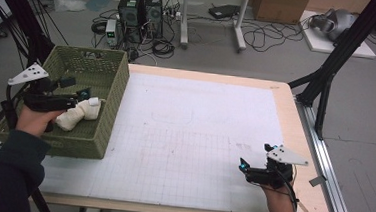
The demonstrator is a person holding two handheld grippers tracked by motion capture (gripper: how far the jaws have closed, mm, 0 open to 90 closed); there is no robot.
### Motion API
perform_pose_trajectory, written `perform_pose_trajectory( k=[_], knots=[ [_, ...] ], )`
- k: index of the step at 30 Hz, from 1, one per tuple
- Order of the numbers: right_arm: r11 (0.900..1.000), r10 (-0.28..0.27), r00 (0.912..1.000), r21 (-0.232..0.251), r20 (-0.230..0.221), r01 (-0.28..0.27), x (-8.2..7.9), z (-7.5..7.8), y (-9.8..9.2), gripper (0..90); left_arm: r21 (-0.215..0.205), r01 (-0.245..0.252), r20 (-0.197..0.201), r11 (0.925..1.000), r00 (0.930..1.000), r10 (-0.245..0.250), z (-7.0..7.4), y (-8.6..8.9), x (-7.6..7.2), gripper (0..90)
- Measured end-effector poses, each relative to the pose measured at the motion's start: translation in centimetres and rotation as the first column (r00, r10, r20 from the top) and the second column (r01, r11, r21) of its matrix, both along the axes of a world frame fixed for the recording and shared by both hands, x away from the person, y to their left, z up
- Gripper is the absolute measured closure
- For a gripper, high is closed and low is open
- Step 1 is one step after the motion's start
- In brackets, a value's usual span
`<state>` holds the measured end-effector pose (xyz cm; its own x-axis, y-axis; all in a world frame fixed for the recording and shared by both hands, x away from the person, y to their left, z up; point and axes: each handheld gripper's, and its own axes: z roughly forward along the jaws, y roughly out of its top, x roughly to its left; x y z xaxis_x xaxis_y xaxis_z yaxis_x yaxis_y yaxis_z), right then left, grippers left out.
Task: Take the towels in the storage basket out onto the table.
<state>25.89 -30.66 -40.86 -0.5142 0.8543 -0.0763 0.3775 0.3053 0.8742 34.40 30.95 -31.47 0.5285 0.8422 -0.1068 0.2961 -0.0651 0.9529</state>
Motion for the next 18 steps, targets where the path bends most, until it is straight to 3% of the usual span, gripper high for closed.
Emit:
perform_pose_trajectory(
  k=[3, 6, 7, 8, 9, 10, 11, 12, 14, 15, 16, 17, 18],
  knots=[
    [1.000, 0.000, 1.0000, -0.003, -0.003, 0.000, 0.0, -0.1, 0.0, 2.8, 0.021, -0.053, -0.054, 0.9984, 0.9971, 0.054, -1.0, 1.1, 1.2, 22.6],
    [1.000, 0.000, 1.0000, -0.002, -0.006, 0.000, 0.0, -0.1, 0.1, 2.8, 0.032, -0.119, -0.096, 0.9924, 0.9879, 0.121, -1.8, 2.3, 2.6, 22.8],
    [1.000, 0.001, 1.0000, -0.002, -0.007, -0.001, 0.0, -0.1, 0.1, 2.8, 0.032, -0.119, -0.096, 0.9924, 0.9879, 0.121, -1.8, 2.3, 2.6, 22.8],
    [1.000, 0.000, 1.0000, -0.002, -0.008, 0.000, 0.0, -0.1, 0.1, 2.8, 0.057, -0.151, -0.132, 0.9869, 0.9787, 0.157, -2.4, 2.6, 3.2, 22.7],
    [1.000, -0.004, 1.0000, -0.002, -0.009, 0.004, 0.0, -0.1, 0.1, 2.8, 0.057, -0.151, -0.132, 0.9869, 0.9787, 0.157, -2.4, 2.6, 3.2, 22.1],
    [1.000, -0.002, 1.0000, -0.004, -0.008, 0.001, 0.0, -0.1, 0.1, 2.8, 0.091, -0.175, -0.149, 0.9804, 0.9711, 0.187, -2.6, 2.7, 3.4, 20.7],
    [1.000, 0.000, 1.0000, -0.004, -0.007, 0.000, 0.0, -0.1, 0.1, 2.8, 0.130, -0.204, -0.175, 0.9703, 0.9585, 0.225, -3.2, 3.0, 3.9, 20.3],
    [1.000, 0.001, 1.0000, -0.005, -0.004, -0.001, 0.0, -0.1, 0.1, 2.8, 0.135, -0.220, -0.190, 0.9662, 0.9513, 0.243, -3.4, 3.2, 4.1, 20.2],
    [1.000, -0.002, 1.0000, -0.004, -0.002, 0.002, 0.0, -0.1, 0.0, 2.8, 0.154, -0.230, -0.222, 0.9610, 0.9397, 0.260, -3.8, 3.4, 4.5, 20.3],
    [1.000, -0.004, 1.0000, -0.005, -0.006, 0.004, 0.0, -0.1, 0.0, 2.8, 0.154, -0.230, -0.222, 0.9610, 0.9397, 0.260, -3.8, 3.4, 4.5, 20.3],
    [1.000, -0.003, 1.0000, -0.003, -0.009, 0.003, 0.0, -0.1, 0.0, 2.8, 0.193, -0.227, -0.254, 0.9545, 0.9281, 0.272, -4.3, 3.3, 4.9, 20.3],
    [1.000, -0.004, 0.9999, -0.003, -0.010, 0.004, 0.0, -0.1, 0.0, 2.8, 0.193, -0.227, -0.254, 0.9545, 0.9281, 0.272, -4.3, 3.3, 4.9, 20.4],
    [1.000, -0.003, 1.0000, -0.004, -0.008, 0.003, 0.0, -0.1, 0.0, 2.8, 0.211, -0.225, -0.269, 0.9512, 0.9221, 0.278, -4.6, 3.1, 5.1, 20.7]
  ],
)
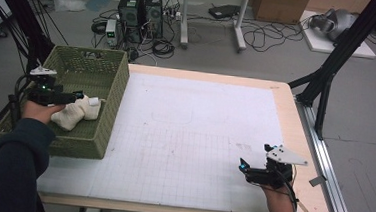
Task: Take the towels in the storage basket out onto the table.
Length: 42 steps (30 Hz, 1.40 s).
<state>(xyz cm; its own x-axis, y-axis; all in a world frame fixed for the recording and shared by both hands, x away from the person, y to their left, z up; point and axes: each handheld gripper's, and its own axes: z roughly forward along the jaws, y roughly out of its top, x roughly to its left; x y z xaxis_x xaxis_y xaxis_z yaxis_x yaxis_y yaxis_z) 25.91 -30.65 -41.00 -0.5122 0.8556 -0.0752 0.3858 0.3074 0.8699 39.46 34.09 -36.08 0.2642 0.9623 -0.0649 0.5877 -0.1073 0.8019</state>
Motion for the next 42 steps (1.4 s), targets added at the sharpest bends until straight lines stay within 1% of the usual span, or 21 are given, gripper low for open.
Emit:
perform_pose_trajectory(
  k=[1, 3, 4, 5, 8, 9, 16, 17, 19, 22, 23, 24, 29, 31, 34, 36, 37, 38, 39, 40, 42],
  knots=[
    [1.000, 0.000, 1.0000, 0.000, -0.001, 0.000, 0.0, 0.0, 0.0, 2.8, 0.032, 0.004, -0.044, 0.9995, 0.9990, -0.002, -0.6, -0.2, 0.4, 21.1],
    [1.000, 0.000, 1.0000, -0.001, -0.001, 0.000, 0.0, 0.0, 0.0, 2.8, 0.037, 0.003, -0.068, 0.9993, 0.9977, 0.000, -0.9, -0.3, 0.6, 21.6],
    [1.000, 0.003, 1.0000, -0.003, 0.000, -0.003, 0.0, 0.0, 0.0, 2.8, 0.064, 0.004, -0.120, 0.9980, 0.9928, 0.003, -1.4, -0.5, 0.9, 22.1],
    [1.000, 0.003, 1.0000, -0.002, -0.001, -0.003, 0.0, 0.0, 0.0, 2.8, 0.064, 0.004, -0.120, 0.9980, 0.9928, 0.003, -1.4, -0.5, 0.9, 23.6],
    [1.000, 0.001, 1.0000, -0.005, 0.000, -0.001, 0.0, 0.0, 0.0, 2.8, 0.120, -0.001, -0.201, 0.9928, 0.9792, 0.026, -2.1, -0.6, 1.4, 25.5],
    [1.000, 0.001, 1.0000, -0.005, 0.000, -0.001, 0.0, 0.0, -0.1, 2.8, 0.138, -0.022, -0.237, 0.9902, 0.9698, 0.055, -2.6, -0.4, 1.6, 25.5],
    [1.000, -0.003, 1.0000, -0.002, 0.000, 0.003, 0.0, 0.0, -0.2, 2.8, 0.214, -0.012, -0.319, 0.9767, 0.9444, 0.081, -3.6, -0.6, 2.0, 28.5],
    [1.000, -0.003, 1.0000, -0.002, -0.001, 0.003, 0.0, 0.0, -0.2, 2.8, 0.214, -0.012, -0.319, 0.9767, 0.9444, 0.081, -3.6, -0.6, 2.0, 29.4],
    [1.000, -0.001, 1.0000, -0.005, 0.000, 0.001, 0.0, 0.0, -0.2, 2.8, 0.254, 0.021, -0.337, 0.9670, 0.9391, 0.068, -3.8, -0.9, 2.0, 34.7],
    [1.000, -0.001, 1.0000, -0.005, 0.000, 0.001, 0.0, 0.0, -0.2, 2.8, 0.261, 0.047, -0.348, 0.9641, 0.9363, 0.048, -3.8, -1.1, 2.0, 52.0],
    [1.000, -0.001, 1.0000, -0.005, 0.000, 0.001, 0.0, 0.0, -0.2, 2.8, 0.260, 0.054, -0.350, 0.9642, 0.9359, 0.042, -3.7, -1.1, 1.9, 52.0],
    [1.000, -0.003, 1.0000, 0.002, 0.003, 0.003, 0.0, 0.0, -0.3, 2.8, 0.257, 0.056, -0.349, 0.9648, 0.9362, 0.039, -3.6, -1.1, 1.9, 68.3],
    [1.000, -0.002, 1.0000, 0.003, 0.004, 0.002, 0.0, 0.0, -0.3, 2.8, 0.229, 0.017, -0.310, 0.9732, 0.9492, 0.056, -2.8, -0.8, 1.6, 79.6],
    [1.000, -0.004, 1.0000, 0.003, 0.006, 0.004, -0.1, 0.0, -0.3, 2.8, 0.218, -0.009, -0.256, 0.9759, 0.9644, 0.066, -2.2, -0.7, 1.3, 81.1],
    [1.000, -0.006, 1.0000, 0.006, 0.007, 0.006, -0.1, 0.1, -0.3, 2.8, 0.197, -0.027, -0.216, 0.9800, 0.9739, 0.070, -1.7, -0.5, 1.1, 81.5],
    [1.000, -0.008, 0.9999, 0.008, 0.008, 0.008, -0.2, 0.2, -0.3, 2.8, 0.158, -0.048, -0.154, 0.9864, 0.9854, 0.072, -1.1, -0.3, 0.7, 81.6],
    [1.000, -0.007, 0.9999, 0.004, 0.011, 0.007, -0.2, 0.2, -0.3, 2.8, 0.128, -0.059, -0.088, 0.9900, 0.9936, 0.070, -0.3, 0.0, 0.2, 81.7],
    [1.000, -0.007, 0.9999, 0.003, 0.013, 0.007, -0.2, 0.2, -0.4, 2.8, 0.128, -0.059, -0.088, 0.9900, 0.9936, 0.070, -0.3, 0.0, 0.2, 81.8],
    [1.000, -0.011, 0.9999, 0.007, 0.010, 0.011, -0.2, 0.2, -0.4, 2.8, 0.094, -0.061, -0.018, 0.9937, 0.9978, 0.063, 0.5, 0.2, -0.3, 81.8],
    [1.000, -0.011, 0.9999, 0.007, 0.010, 0.011, -0.2, 0.2, -0.4, 2.8, 0.094, -0.061, -0.018, 0.9937, 0.9978, 0.063, 0.5, 0.2, -0.3, 81.9],
    [1.000, -0.011, 0.9998, 0.007, 0.013, 0.011, -0.2, 0.2, -0.4, 2.8, 0.052, -0.075, 0.058, 0.9958, 0.9957, 0.072, 1.3, 0.5, -0.9, 82.0]
  ],
)
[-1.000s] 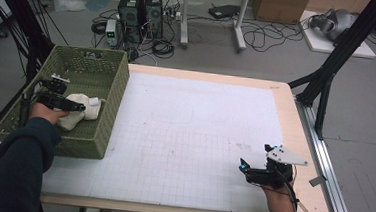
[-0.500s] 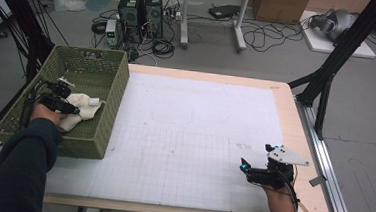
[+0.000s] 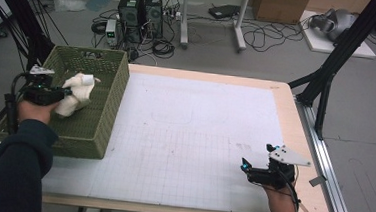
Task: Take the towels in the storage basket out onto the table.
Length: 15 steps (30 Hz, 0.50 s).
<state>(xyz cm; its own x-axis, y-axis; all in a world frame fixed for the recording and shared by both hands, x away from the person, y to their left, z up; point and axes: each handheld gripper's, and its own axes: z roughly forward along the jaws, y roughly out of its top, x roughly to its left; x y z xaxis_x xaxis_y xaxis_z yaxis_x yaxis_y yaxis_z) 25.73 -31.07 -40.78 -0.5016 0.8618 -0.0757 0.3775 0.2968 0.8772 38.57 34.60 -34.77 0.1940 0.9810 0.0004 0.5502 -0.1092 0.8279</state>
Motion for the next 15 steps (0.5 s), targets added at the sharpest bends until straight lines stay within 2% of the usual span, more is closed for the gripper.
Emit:
perform_pose_trajectory(
  k=[1, 2, 4, 5, 7, 9, 10, 11, 12, 13, 14, 15],
  knots=[
    [1.000, 0.001, 1.0000, -0.002, 0.002, -0.001, 0.0, 0.0, 0.0, 2.8, -0.035, -0.008, 0.071, 0.9993, 0.9974, 0.011, 0.8, 0.3, -0.6, 82.0],
    [1.000, 0.003, 1.0000, -0.002, 0.003, -0.003, 0.0, 0.0, 0.0, 2.8, -0.035, -0.008, 0.071, 0.9993, 0.9974, 0.011, 0.8, 0.3, -0.6, 82.1],
    [1.000, 0.004, 1.0000, -0.002, 0.003, -0.004, -0.1, 0.1, 0.1, 2.8, -0.060, 0.000, 0.139, 0.9982, 0.9902, 0.009, 1.7, 0.6, -1.4, 82.2],
    [1.000, 0.004, 1.0000, -0.001, 0.001, -0.004, -0.1, 0.1, 0.2, 2.8, -0.060, 0.000, 0.139, 0.9982, 0.9902, 0.009, 1.7, 0.6, -1.4, 82.2],
    [1.000, 0.007, 1.0000, -0.003, 0.003, -0.007, -0.1, 0.1, 0.2, 2.8, -0.069, 0.007, 0.174, 0.9976, 0.9848, 0.005, 2.3, 0.6, -1.8, 82.3],
    [1.000, 0.006, 1.0000, -0.003, 0.005, -0.006, -0.1, 0.1, 0.3, 2.8, -0.076, 0.016, 0.212, 0.9970, 0.9773, 0.000, 3.0, 0.5, -2.1, 82.4],
    [1.000, 0.006, 1.0000, -0.004, 0.005, -0.006, -0.1, 0.1, 0.3, 2.8, -0.087, 0.029, 0.251, 0.9958, 0.9679, -0.006, 3.7, 0.5, -2.5, 82.4],
    [1.000, 0.008, 1.0000, -0.005, 0.005, -0.008, 0.0, 0.1, 0.3, 2.8, -0.096, 0.037, 0.270, 0.9947, 0.9628, -0.010, 4.1, 0.5, -2.6, 82.4],
    [1.000, 0.007, 1.0000, -0.003, 0.003, -0.007, -0.1, 0.1, 0.3, 2.8, -0.096, 0.037, 0.270, 0.9947, 0.9628, -0.010, 4.1, 0.5, -2.6, 82.4],
    [1.000, 0.008, 0.9999, -0.006, 0.006, -0.008, 0.0, 0.2, 0.3, 2.8, -0.108, 0.052, 0.305, 0.9928, 0.9523, -0.016, 4.9, 0.3, -2.9, 82.4],
    [1.000, 0.010, 0.9999, -0.005, 0.005, -0.010, 0.0, 0.2, 0.3, 2.8, -0.108, 0.052, 0.305, 0.9928, 0.9523, -0.016, 4.9, 0.3, -2.9, 82.5],
    [1.000, 0.009, 1.0000, -0.005, 0.002, -0.009, -0.1, 0.2, 0.3, 2.8, -0.106, 0.060, 0.321, 0.9925, 0.9469, -0.023, 5.3, 0.2, -3.0, 82.4]
  ],
)
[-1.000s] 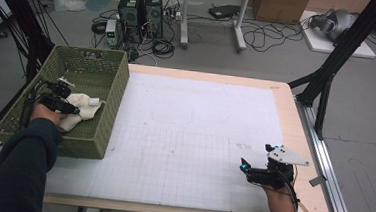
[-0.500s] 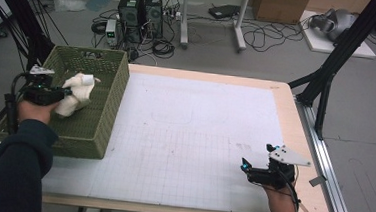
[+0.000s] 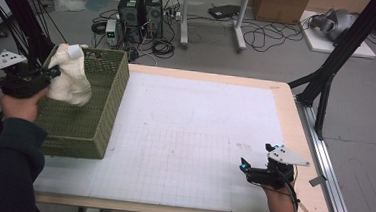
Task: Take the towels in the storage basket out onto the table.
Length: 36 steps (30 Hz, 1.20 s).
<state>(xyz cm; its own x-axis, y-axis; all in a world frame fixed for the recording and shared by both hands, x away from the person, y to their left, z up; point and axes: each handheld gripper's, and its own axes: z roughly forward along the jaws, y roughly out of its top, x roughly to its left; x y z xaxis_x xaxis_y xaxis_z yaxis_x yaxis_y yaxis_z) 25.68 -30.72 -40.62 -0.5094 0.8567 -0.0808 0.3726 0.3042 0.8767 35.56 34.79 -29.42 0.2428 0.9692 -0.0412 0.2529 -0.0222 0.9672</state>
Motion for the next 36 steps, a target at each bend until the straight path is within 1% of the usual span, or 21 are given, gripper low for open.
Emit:
perform_pose_trajectory(
  k=[1, 2, 3, 4, 6, 9, 14, 16, 20, 21, 24, 25, 27, 28, 29, 30, 31, 32, 33, 34, 36],
  knots=[
    [1.000, 0.000, 1.0000, 0.001, 0.000, 0.000, 0.0, 0.0, 0.0, 2.8, -0.005, 0.017, 0.031, 0.9998, 0.9994, -0.017, 0.8, -0.3, -0.3, 82.5],
    [1.000, -0.001, 1.0000, 0.001, 0.001, 0.001, 0.0, 0.0, 0.0, 2.8, -0.005, 0.017, 0.031, 0.9998, 0.9994, -0.017, 0.8, -0.3, -0.3, 82.5],
    [1.000, -0.001, 1.0000, -0.001, 0.001, 0.001, 0.0, 0.0, 0.0, 2.8, -0.001, 0.022, 0.049, 0.9998, 0.9985, -0.022, 1.3, -0.4, -0.4, 82.5],
    [1.000, 0.000, 1.0000, -0.001, 0.000, 0.000, 0.0, 0.0, 0.0, 2.8, -0.005, 0.029, 0.071, 0.9996, 0.9970, -0.029, 1.7, -0.6, -0.6, 82.5],
    [1.000, 0.000, 1.0000, -0.001, 0.001, 0.000, 0.0, 0.0, 0.0, 2.8, -0.008, 0.045, 0.099, 0.9990, 0.9941, -0.044, 2.5, -1.0, -0.9, 82.5],
    [1.000, 0.000, 1.0000, -0.001, 0.000, 0.000, 0.0, 0.0, 0.0, 2.8, -0.010, 0.072, 0.143, 0.9974, 0.9873, -0.070, 3.5, -1.5, -1.4, 82.5],
    [1.000, 0.000, 1.0000, 0.002, -0.001, 0.000, 0.0, 0.0, 0.1, 2.8, -0.009, 0.120, 0.211, 0.9927, 0.9707, -0.116, 4.9, -2.7, -2.2, 82.5],
    [1.000, 0.001, 1.0000, -0.001, 0.000, -0.001, 0.0, 0.1, 0.1, 2.8, -0.008, 0.147, 0.237, 0.9891, 0.9613, -0.141, 5.6, -3.5, -2.5, 82.5],
    [1.000, 0.000, 1.0000, -0.001, 0.003, 0.000, 0.0, 0.1, 0.1, 2.8, -0.004, 0.211, 0.268, 0.9776, 0.9420, -0.202, 6.7, -5.2, -2.8, 82.5],
    [1.000, -0.001, 1.0000, 0.000, 0.002, 0.001, 0.0, 0.1, 0.2, 2.8, -0.002, 0.227, 0.278, 0.9738, 0.9356, -0.218, 6.9, -5.8, -2.8, 82.5],
    [1.000, 0.000, 1.0000, 0.000, 0.001, 0.000, 0.0, 0.1, 0.2, 2.8, 0.003, 0.284, 0.294, 0.9587, 0.9161, -0.273, 7.4, -7.7, -2.9, 82.5],
    [1.000, 0.001, 1.0000, 0.000, 0.002, -0.001, 0.0, 0.1, 0.2, 2.8, 0.011, 0.306, 0.295, 0.9519, 0.9086, -0.296, 7.5, -8.3, -2.9, 82.5],
    [1.000, 0.001, 1.0000, 0.001, 0.004, -0.001, 0.0, 0.1, 0.2, 2.8, 0.019, 0.351, 0.289, 0.9363, 0.8947, -0.341, 7.5, -9.8, -2.8, 82.5],
    [1.000, 0.001, 1.0000, -0.001, 0.004, -0.001, 0.1, 0.1, 0.2, 2.8, 0.023, 0.387, 0.279, 0.9217, 0.8828, -0.378, 7.2, -11.2, -2.6, 82.5],
    [1.000, 0.000, 1.0000, 0.001, 0.002, 0.000, 0.0, 0.1, 0.2, 2.8, 0.023, 0.387, 0.279, 0.9217, 0.8828, -0.378, 7.2, -11.2, -2.6, 82.4],
    [1.000, 0.000, 1.0000, 0.001, 0.002, 0.000, 0.0, 0.1, 0.2, 2.8, 0.019, 0.407, 0.275, 0.9133, 0.8760, -0.396, 7.0, -11.9, -2.5, 82.4],
    [1.000, 0.001, 1.0000, 0.001, 0.003, -0.001, 0.1, 0.1, 0.2, 2.8, 0.020, 0.428, 0.272, 0.9037, 0.8672, -0.417, 6.8, -12.6, -2.4, 82.4],
    [1.000, -0.001, 1.0000, 0.005, 0.002, 0.001, 0.0, 0.1, 0.2, 2.8, 0.023, 0.461, 0.262, 0.8872, 0.8536, -0.450, 6.3, -14.0, -2.3, 82.4],
    [1.000, -0.002, 1.0000, 0.007, 0.000, 0.002, 0.0, 0.1, 0.1, 2.8, 0.023, 0.461, 0.262, 0.8872, 0.8536, -0.450, 6.3, -14.0, -2.3, 82.4],
    [1.000, -0.001, 1.0000, 0.006, 0.000, 0.001, 0.0, 0.1, 0.1, 2.8, 0.027, 0.479, 0.257, 0.8774, 0.8450, -0.469, 6.0, -14.8, -2.2, 82.4],
    [1.000, -0.001, 1.0000, 0.003, 0.000, 0.001, 0.1, 0.1, 0.1, 2.8, 0.025, 0.509, 0.244, 0.8604, 0.8315, -0.499, 5.4, -16.2, -2.1, 82.4]
  ],
)
